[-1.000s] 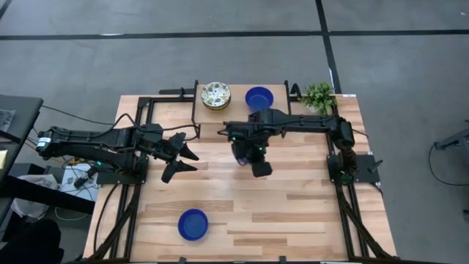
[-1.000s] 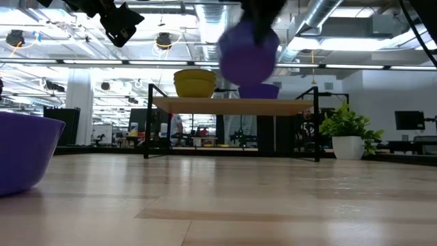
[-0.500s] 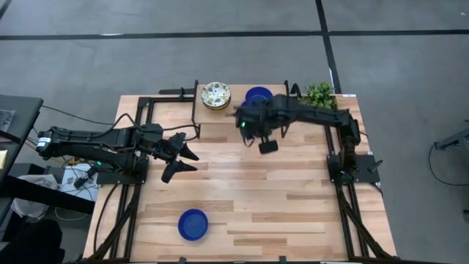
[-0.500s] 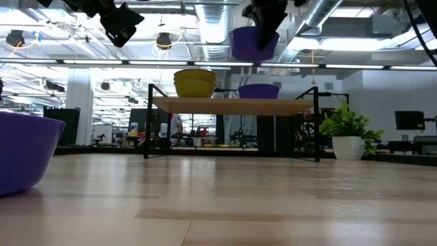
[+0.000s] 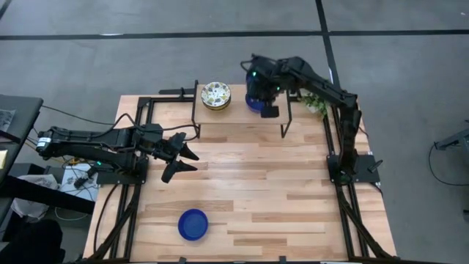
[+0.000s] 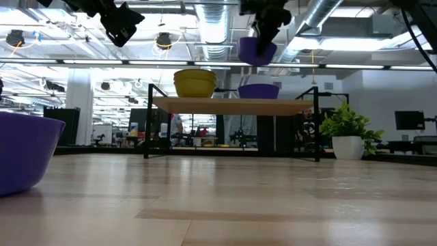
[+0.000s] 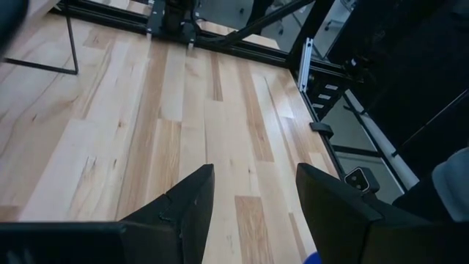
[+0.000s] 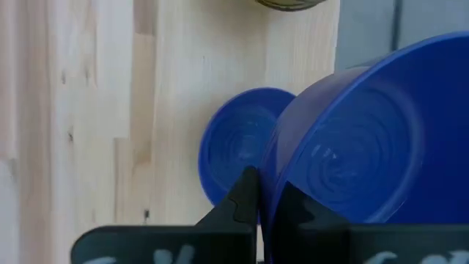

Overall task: Pick & Place Mini bowls
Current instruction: Stack the top blue bowl on top of the blue bowl on the shelf

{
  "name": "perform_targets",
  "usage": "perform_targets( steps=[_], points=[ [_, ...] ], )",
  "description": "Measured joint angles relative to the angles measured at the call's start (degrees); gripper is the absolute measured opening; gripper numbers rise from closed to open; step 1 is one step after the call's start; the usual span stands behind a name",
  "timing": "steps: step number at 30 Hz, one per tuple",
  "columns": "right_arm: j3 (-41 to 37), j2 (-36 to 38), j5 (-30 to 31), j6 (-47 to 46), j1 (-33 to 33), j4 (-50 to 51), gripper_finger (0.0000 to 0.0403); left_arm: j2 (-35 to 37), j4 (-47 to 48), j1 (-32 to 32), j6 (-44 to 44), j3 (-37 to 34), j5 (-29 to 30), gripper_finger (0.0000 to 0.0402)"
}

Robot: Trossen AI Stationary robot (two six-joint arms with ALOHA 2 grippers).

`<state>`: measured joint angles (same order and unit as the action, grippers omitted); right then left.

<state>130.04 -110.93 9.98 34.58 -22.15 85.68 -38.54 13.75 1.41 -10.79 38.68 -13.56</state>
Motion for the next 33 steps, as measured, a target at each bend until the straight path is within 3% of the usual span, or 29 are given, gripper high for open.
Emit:
perform_targets(
  steps=[9,33],
  points=[
    [-0.23,-0.26,-7.53,-0.02,-5.02,-1.32,0.0,0.01,-0.12,0.0,0.0,0.0,0.01,0.0192],
    [-2.58,-6.49,-8.5,-5.71,-5.0,2.09,0.0,-0.94,-1.1,-0.01,-0.03,0.0,0.04,0.0192]
  ],
)
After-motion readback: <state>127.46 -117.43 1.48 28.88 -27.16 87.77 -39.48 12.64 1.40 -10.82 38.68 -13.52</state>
